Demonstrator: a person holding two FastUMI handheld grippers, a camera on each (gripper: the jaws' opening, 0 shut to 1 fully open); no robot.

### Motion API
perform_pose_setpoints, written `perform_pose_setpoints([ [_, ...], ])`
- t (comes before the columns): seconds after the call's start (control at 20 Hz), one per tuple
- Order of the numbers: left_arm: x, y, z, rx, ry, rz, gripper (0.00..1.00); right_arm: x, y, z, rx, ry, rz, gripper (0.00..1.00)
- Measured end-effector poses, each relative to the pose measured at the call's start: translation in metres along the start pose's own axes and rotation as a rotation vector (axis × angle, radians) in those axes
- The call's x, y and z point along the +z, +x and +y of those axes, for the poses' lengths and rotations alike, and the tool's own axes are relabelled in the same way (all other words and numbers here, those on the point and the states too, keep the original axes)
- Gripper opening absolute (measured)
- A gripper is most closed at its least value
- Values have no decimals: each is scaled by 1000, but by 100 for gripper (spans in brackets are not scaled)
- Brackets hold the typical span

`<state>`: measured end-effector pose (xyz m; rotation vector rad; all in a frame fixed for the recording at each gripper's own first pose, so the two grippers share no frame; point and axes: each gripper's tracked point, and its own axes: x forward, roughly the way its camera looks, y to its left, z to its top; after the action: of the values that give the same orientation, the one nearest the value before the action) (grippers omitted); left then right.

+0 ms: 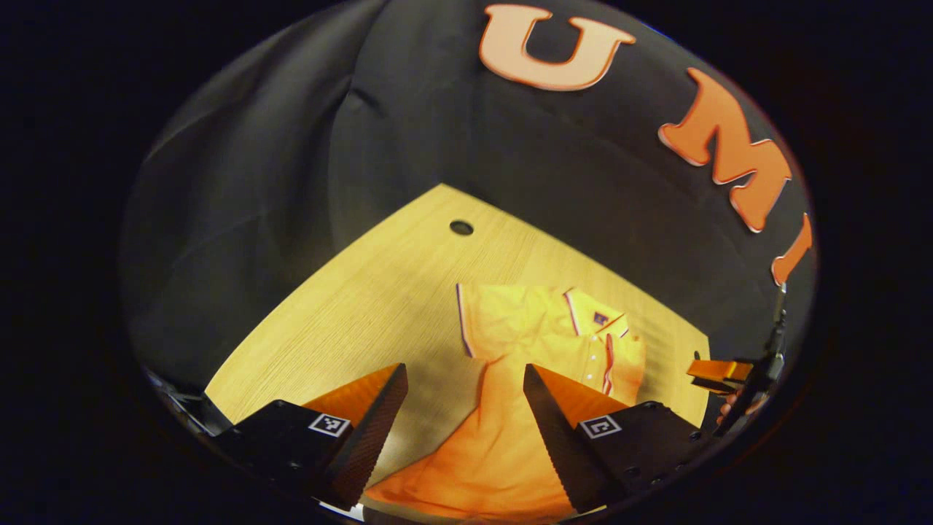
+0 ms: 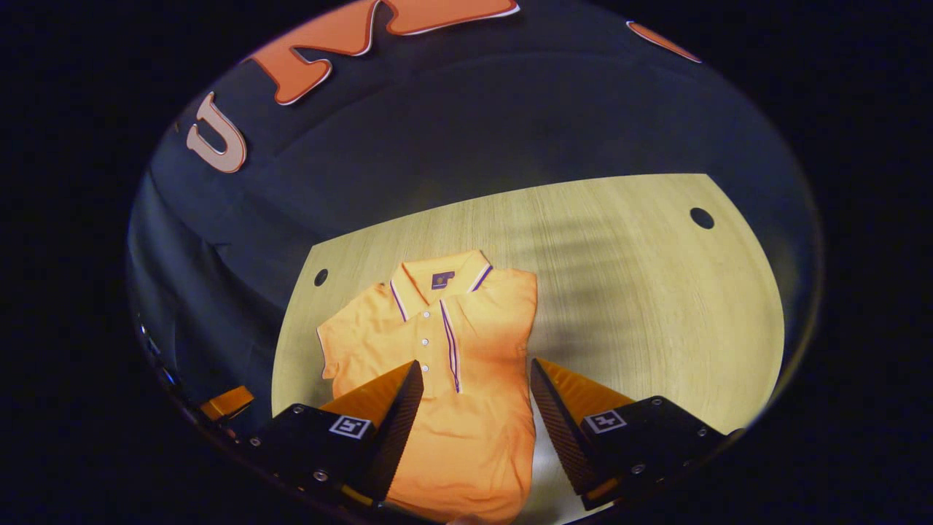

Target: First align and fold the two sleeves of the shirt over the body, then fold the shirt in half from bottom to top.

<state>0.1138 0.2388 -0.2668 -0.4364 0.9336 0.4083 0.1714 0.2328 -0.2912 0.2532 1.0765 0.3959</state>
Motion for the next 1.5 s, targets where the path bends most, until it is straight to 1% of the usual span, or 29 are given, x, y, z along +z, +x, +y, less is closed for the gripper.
perform_pose_setpoints([
  [0.15,12,50,-7,-31,-9,128,97,-5,-22,-2,-54,-20,-84,92],
  [0.25,17,78,-8,-29,12,189,97,-12,-36,-3,-97,-40,-133,92],
  [0.3,18,89,-9,-16,24,218,97,-16,-42,-3,-114,-42,-153,92],
  [0.4,24,116,-11,-3,41,258,97,-32,-51,-5,-152,-20,-151,93],
  [0.6,21,161,-20,15,45,358,97,-48,-71,-5,-193,41,-207,93],
  [0.65,20,169,-21,27,51,379,95,-51,-76,-3,-198,47,-219,94],
  [0.75,22,186,-20,72,80,390,86,-58,-86,-5,-219,46,-236,93],
  [0.85,27,198,-17,124,126,379,86,-65,-96,-6,-233,52,-247,94],
  [0.9,26,203,-18,138,129,384,86,-67,-100,-6,-234,60,-252,94],
  [0.95,22,205,-21,148,134,400,77,-70,-102,-7,-238,69,-255,94],
  [1.05,14,207,-15,200,141,430,71,-75,-105,-9,-244,81,-257,94],
  [1.1,17,211,-18,189,147,412,71,-77,-106,-8,-239,83,-256,93],
  [1.15,18,211,-21,186,151,402,57,-78,-107,-9,-243,83,-259,93],
  [1.2,18,214,-23,171,151,397,47,-79,-107,-9,-241,79,-260,93],
  [1.25,19,213,-25,157,158,394,28,-81,-107,-10,-238,77,-260,94],
  [1.3,19,213,-28,123,171,395,17,-83,-106,-9,-236,75,-259,94],
  [1.35,20,211,-32,87,178,385,16,-86,-107,-10,-233,73,-255,94],
  [1.5,32,204,-41,23,205,335,16,-92,-104,-16,-245,70,-248,93],
])
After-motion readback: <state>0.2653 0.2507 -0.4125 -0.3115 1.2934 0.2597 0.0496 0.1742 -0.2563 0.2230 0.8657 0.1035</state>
